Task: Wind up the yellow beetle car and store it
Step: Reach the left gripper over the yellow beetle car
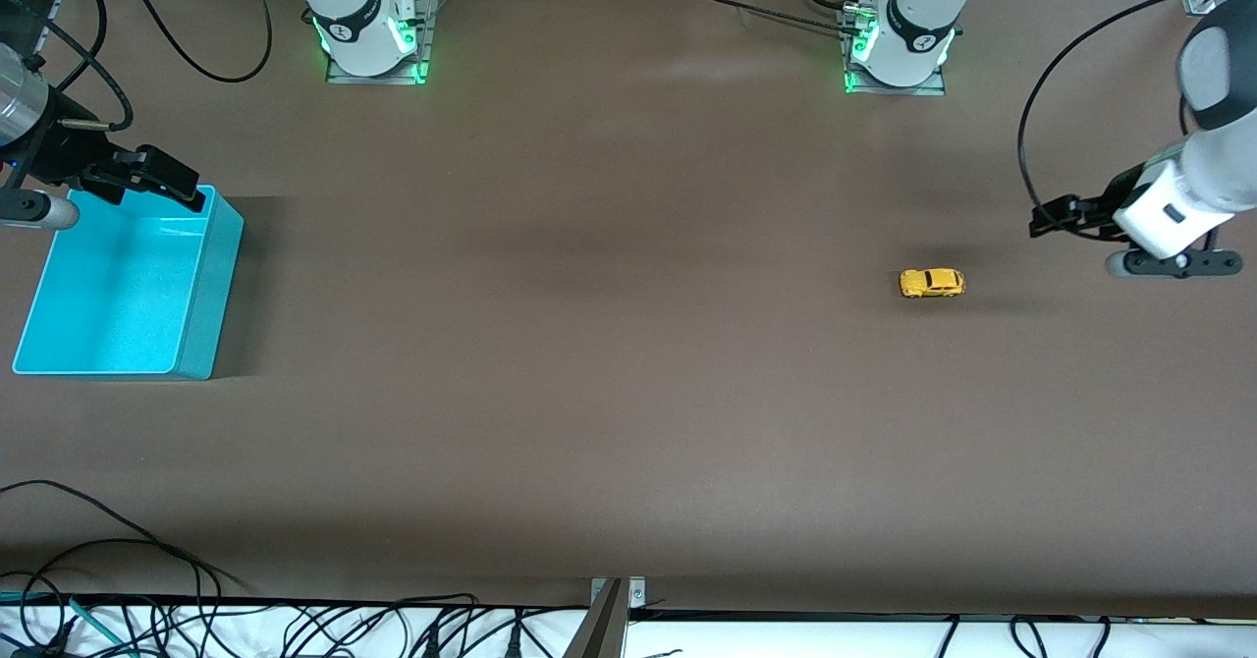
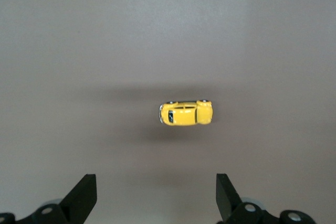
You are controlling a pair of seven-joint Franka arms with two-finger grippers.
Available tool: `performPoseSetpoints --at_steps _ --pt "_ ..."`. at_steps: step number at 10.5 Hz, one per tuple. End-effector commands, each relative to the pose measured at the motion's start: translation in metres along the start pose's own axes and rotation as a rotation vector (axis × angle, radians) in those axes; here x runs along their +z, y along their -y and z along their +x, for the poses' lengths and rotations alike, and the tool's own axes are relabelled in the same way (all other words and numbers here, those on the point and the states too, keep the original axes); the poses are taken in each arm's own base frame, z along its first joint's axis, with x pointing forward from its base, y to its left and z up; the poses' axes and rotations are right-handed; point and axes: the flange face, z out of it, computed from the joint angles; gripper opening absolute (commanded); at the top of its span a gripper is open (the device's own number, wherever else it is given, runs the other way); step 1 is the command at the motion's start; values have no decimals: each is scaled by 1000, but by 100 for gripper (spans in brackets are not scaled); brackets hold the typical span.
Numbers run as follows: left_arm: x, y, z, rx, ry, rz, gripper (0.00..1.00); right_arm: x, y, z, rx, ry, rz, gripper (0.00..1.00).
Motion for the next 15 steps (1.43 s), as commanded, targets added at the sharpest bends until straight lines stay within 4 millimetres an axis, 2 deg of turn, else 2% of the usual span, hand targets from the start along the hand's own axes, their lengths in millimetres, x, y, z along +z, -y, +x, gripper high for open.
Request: performPoseSetpoints --at_steps 1,6,8,9,10,13,15 --pt "31 -2 -5 1 -41 -11 100 -7 0 -1 2 0 -5 100" --pt "92 -4 1 4 -98 -6 100 -7 0 -1 2 0 -5 100" --pt "113 -12 4 21 -110 -4 100 -8 0 -1 2 -1 -5 100" --pt "120 -26 1 60 -96 -2 100 -7 0 -1 2 0 -5 100" --pt "125 -38 -1 198 -84 2 100 -7 0 -1 2 0 -5 100" --pt "129 -34 -2 712 -75 21 100 -8 -1 -1 0 -1 -5 100" --pt "138 -30 -1 974 -68 30 100 -9 0 -1 -1 -3 -6 100"
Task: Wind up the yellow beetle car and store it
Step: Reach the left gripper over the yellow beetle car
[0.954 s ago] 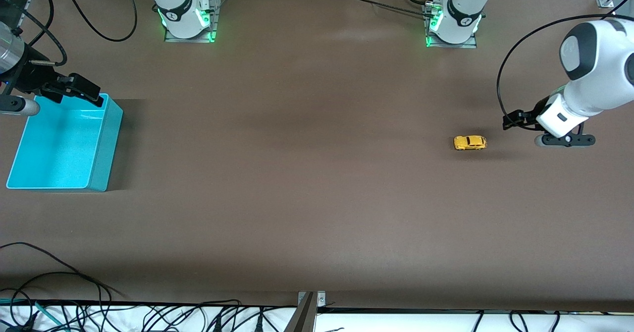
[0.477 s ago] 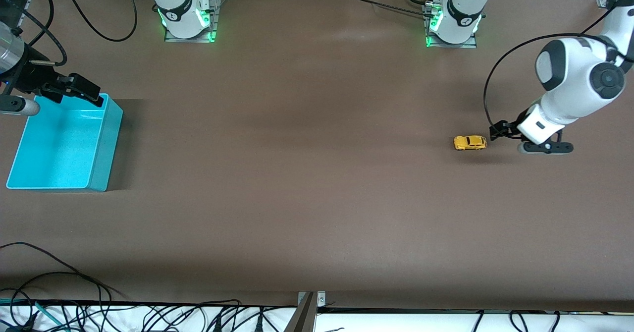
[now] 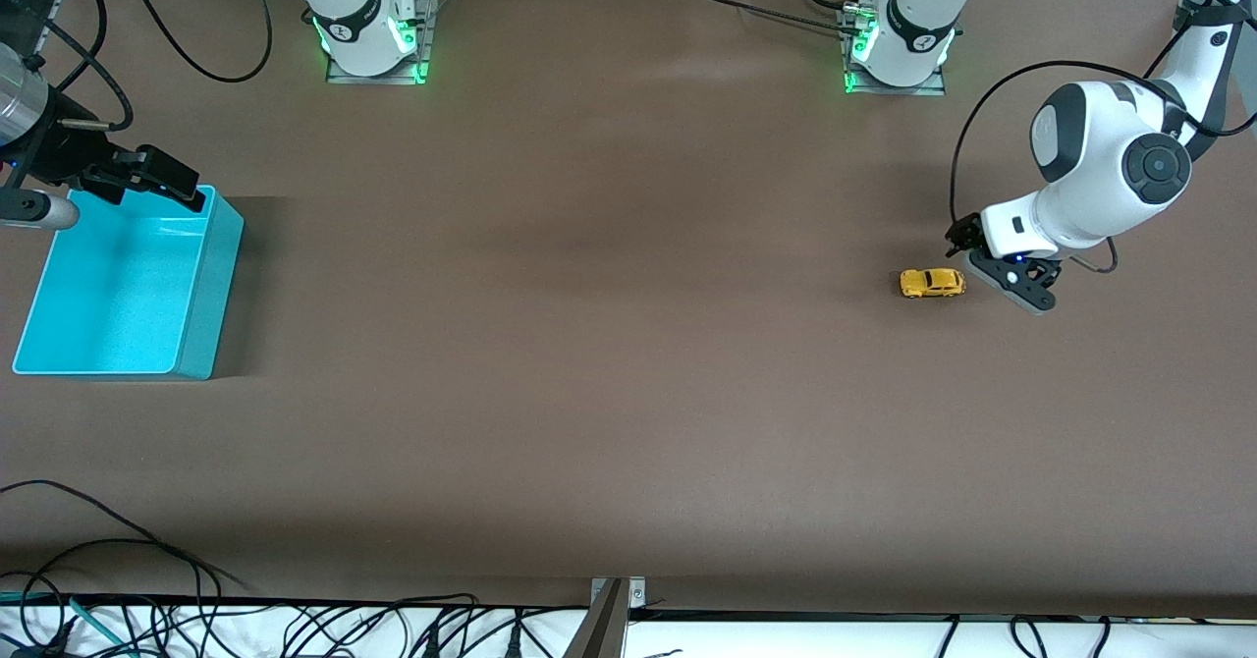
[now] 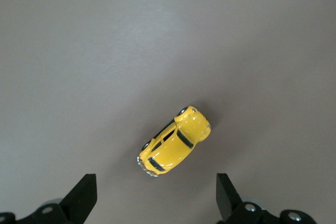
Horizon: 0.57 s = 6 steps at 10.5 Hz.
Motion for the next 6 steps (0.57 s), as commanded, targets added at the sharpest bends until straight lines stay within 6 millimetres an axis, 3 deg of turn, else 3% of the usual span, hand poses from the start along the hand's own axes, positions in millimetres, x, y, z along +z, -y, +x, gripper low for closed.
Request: performPoseSetpoints --at_steps 1,4,6 --pt "15 4 -3 295 -10 5 100 -8 0 -1 -1 -1 -5 100" --pt "43 2 -4 631 -25 50 100 -7 0 -1 0 0 -7 100" --pt "65 -1 -4 768 -19 65 100 -9 -1 -1 1 -3 -9 100"
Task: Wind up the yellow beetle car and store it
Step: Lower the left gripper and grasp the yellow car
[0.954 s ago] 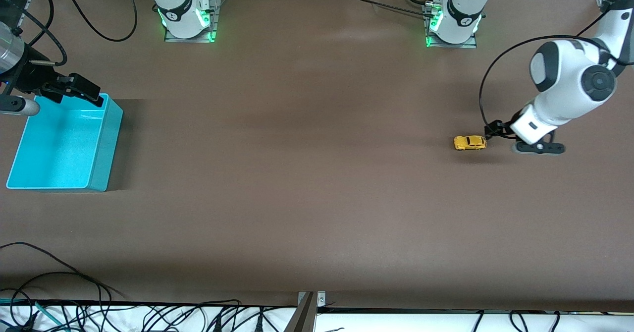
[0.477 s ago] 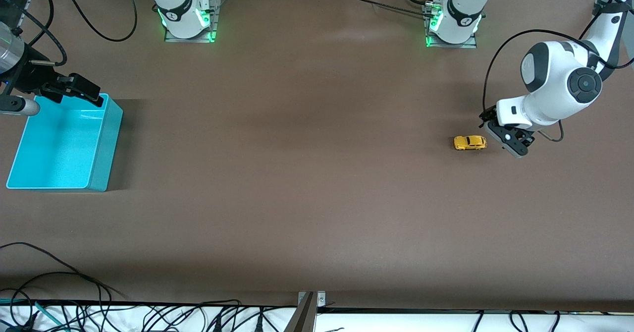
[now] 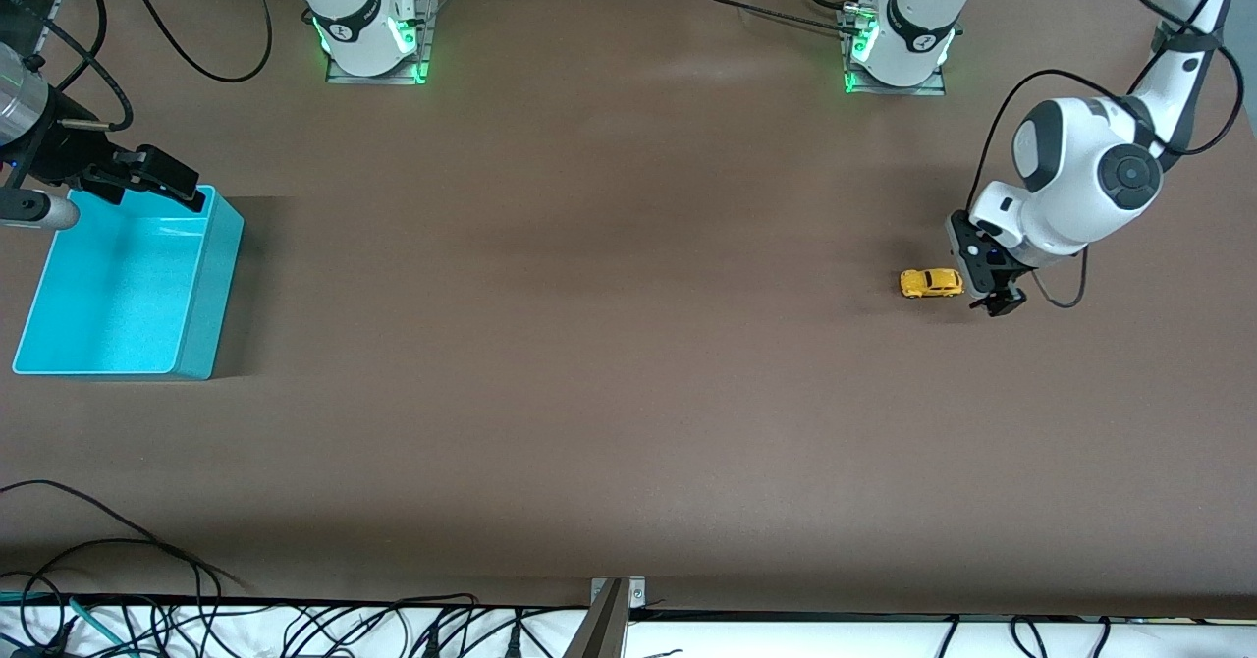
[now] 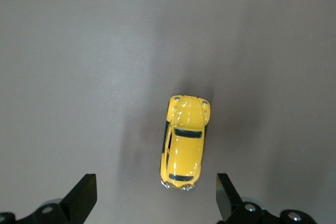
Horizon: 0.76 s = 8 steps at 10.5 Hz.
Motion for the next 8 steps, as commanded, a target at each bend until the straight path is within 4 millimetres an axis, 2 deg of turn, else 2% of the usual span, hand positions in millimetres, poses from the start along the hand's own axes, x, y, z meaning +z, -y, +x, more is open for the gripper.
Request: performPoseSetpoints --at_steps 1,7,8 --pt "22 -5 0 116 8 -4 100 -9 -1 -1 1 -3 -9 100" --pt "57 -14 2 100 -2 -72 98 -9 -1 -1 1 -3 -9 100" --pt "58 -16 2 100 -1 -75 95 -9 -1 -1 3 -3 -9 100"
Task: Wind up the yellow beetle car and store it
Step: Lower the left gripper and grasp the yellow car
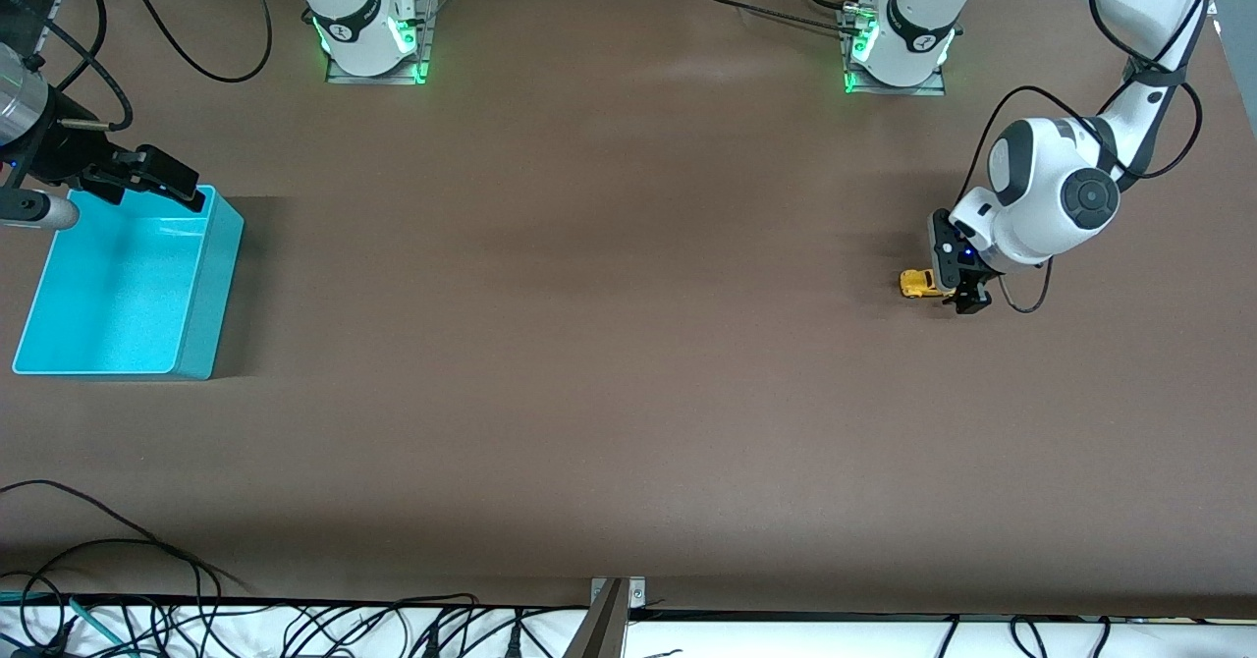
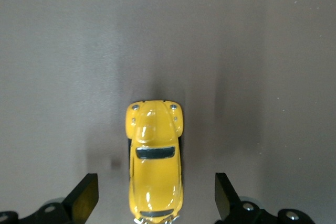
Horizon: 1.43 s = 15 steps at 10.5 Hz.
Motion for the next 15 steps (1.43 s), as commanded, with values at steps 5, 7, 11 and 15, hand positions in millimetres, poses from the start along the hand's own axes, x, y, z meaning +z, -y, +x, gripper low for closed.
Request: performPoseSetpoints --at_steps 5,7,11,15 --pt "12 -9 2 31 3 -15 35 -8 -1 -1 1 -3 -9 100" --pt "11 -9 3 44 9 -15 0 -8 -1 -1 1 -3 -9 100" --pt "7 -7 0 51 14 -7 0 -8 -1 -1 0 -3 -9 100" --pt "3 -3 -4 131 31 3 0 -8 -1 -1 0 -3 -9 100"
